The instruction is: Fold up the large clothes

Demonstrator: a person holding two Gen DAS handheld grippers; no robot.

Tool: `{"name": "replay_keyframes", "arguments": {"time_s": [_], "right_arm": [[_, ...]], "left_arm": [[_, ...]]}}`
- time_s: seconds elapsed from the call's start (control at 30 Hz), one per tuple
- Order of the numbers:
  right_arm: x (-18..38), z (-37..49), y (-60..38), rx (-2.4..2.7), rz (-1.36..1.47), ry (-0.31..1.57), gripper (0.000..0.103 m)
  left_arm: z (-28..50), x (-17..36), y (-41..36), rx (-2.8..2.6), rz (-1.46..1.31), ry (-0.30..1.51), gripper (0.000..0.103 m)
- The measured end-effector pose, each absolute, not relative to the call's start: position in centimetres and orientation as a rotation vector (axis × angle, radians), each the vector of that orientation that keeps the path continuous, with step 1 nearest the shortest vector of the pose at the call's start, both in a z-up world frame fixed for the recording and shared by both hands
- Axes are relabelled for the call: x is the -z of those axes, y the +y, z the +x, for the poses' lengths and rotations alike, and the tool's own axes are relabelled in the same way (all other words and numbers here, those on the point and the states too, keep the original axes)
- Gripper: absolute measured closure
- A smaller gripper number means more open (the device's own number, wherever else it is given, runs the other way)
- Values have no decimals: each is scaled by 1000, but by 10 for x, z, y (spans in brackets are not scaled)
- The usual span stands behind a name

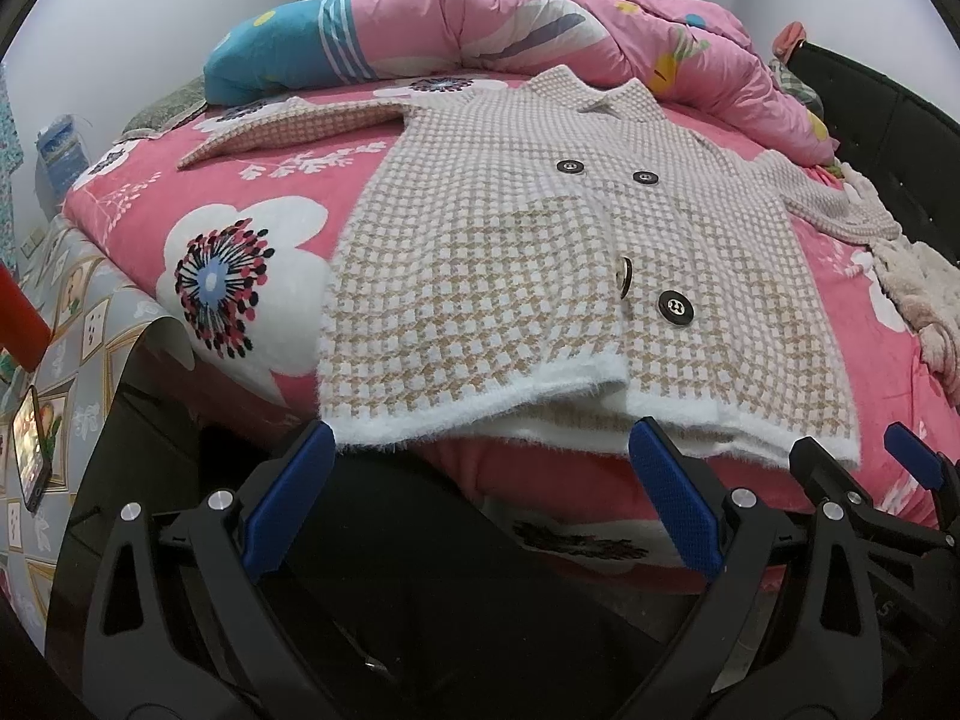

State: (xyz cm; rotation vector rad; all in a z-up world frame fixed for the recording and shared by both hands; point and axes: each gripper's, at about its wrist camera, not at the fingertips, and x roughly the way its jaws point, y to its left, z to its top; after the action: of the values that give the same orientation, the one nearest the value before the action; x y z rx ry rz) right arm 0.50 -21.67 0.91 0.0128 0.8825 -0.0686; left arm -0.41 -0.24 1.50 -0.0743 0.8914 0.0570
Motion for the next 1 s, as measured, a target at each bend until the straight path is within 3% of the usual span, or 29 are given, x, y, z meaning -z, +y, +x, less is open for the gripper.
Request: {"name": "replay_keyframes", "arguments": {"time_s": [0.53,0.87,1.0], "right_arm": [[-13,31,-242,138,3,826,6],[11,111,-296,141,31,873,6],[28,137,-308,89,66,919,6]], "left_arm": [[18,0,43,-177,-99,881,8],[126,15,82,-214,-31,888,8],[174,39,84,-279,78,972,8]]}}
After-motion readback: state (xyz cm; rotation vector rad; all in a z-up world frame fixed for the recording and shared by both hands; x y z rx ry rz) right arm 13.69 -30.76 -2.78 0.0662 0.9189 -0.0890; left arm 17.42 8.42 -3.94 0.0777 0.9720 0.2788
